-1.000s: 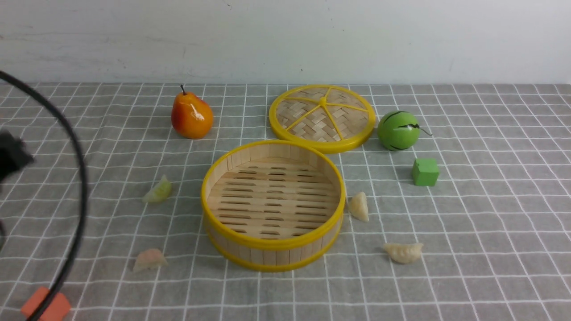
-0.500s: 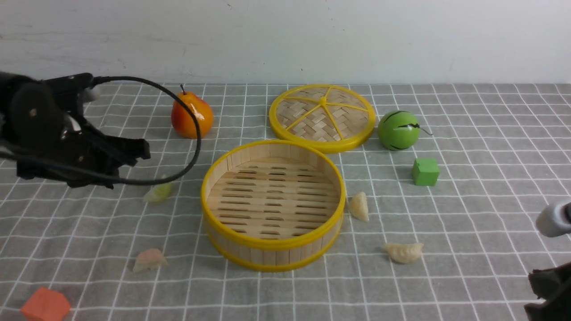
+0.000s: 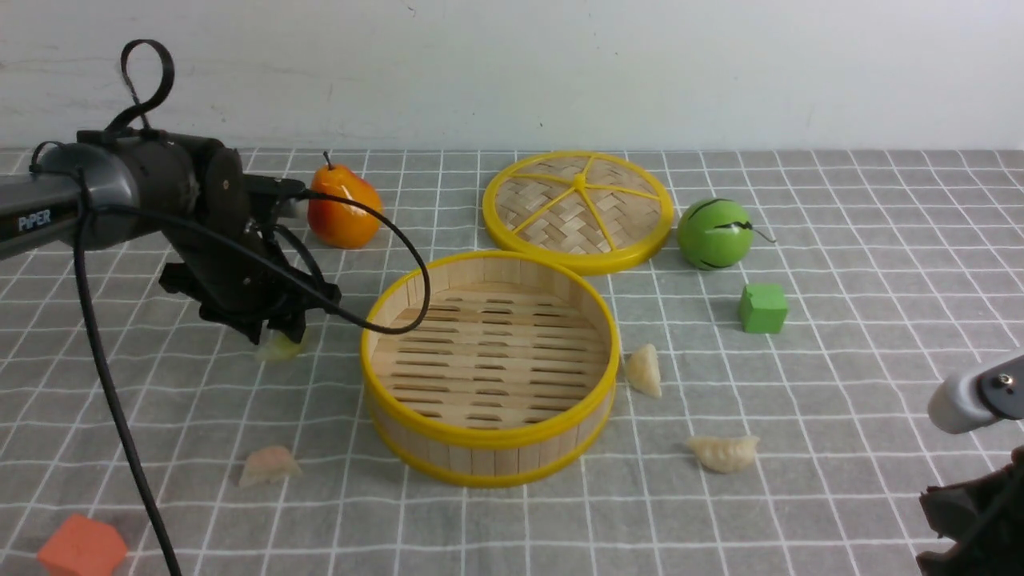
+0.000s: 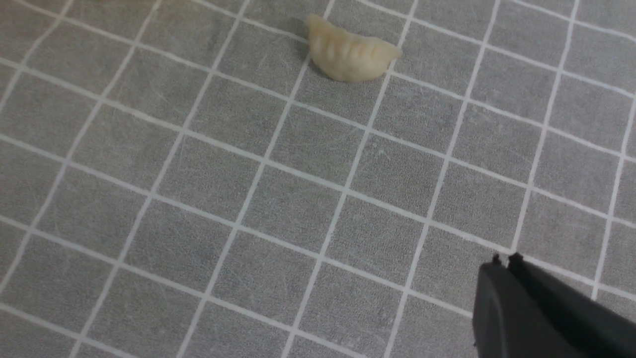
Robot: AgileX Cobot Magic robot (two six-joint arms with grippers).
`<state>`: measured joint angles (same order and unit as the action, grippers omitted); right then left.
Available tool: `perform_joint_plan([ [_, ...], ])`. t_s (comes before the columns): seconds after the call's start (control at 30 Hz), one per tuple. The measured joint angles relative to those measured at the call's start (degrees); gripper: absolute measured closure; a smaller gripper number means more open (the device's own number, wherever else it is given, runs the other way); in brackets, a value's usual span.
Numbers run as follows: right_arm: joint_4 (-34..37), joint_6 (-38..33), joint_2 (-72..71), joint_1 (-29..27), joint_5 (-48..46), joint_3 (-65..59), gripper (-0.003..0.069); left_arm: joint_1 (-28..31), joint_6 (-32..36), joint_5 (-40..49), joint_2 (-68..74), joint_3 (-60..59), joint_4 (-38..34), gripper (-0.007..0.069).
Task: Put the dumplings into the steamer on the table with the grey tablecloth.
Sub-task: 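Reach for and grasp a dumpling on the table with the left gripper, then place the dumpling into the bamboo steamer basket with the left gripper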
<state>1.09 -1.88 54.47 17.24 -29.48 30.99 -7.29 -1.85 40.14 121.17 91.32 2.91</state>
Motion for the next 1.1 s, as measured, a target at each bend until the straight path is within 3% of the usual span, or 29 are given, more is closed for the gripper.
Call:
perform_joint_plan([
  [0.1, 0.0, 0.0, 0.0, 0.0, 0.0, 0.0, 0.0661, -0.1, 0.3, 0.9, 0.4, 0.7, -1.2, 0.0487],
  [0.17, 0.0, 0.0, 0.0, 0.0, 0.1, 0.0, 0.0661, -0.1, 0.3, 1.7, 0.2, 1.0, -1.6, 0.0508],
  [0.23, 0.0, 0.0, 0.0, 0.0, 0.4, 0.0, 0.0661, -0.1, 0.3, 5.3, -1.2, 1.9, -2.9, 0.0603],
  [0.3, 0.0, 0.0, 0.0, 0.0, 0.7, 0.0, 0.066, 0.0, 0.3, 7.8, -2.9, 2.2, -5.0, 0.0637],
  [0.43, 0.0, -0.2, 0.0, 0.0, 2.2, 0.0, 0.0659, 0.1, 2.6, 9.4, -9.5, 3.0, -12.6, 0.0638],
  [0.67, 0.2, -0.2, 0.0, 0.0, 2.4, 0.0, 0.0657, -0.3, 3.6, 11.8, -11.7, 3.4, -19.6, 0.0638],
  [0.8, 0.2, -0.2, 0.2, 0.0, 2.7, 0.0, 0.0654, -4.5, 4.6, 10.0, -11.4, 3.4, -25.0, 0.0638],
  [0.93, 0.5, -0.2, 0.5, 0.0, 3.1, 0.0, 0.0652, -10.1, 4.3, 4.4, -9.1, 3.4, -26.0, 0.0638],
  [1.1, 1.6, -0.2, 0.5, 0.0, 2.4, 0.0, 0.0648, -12.5, 1.9, -0.3, -3.7, 3.4, -22.3, 0.0615],
])
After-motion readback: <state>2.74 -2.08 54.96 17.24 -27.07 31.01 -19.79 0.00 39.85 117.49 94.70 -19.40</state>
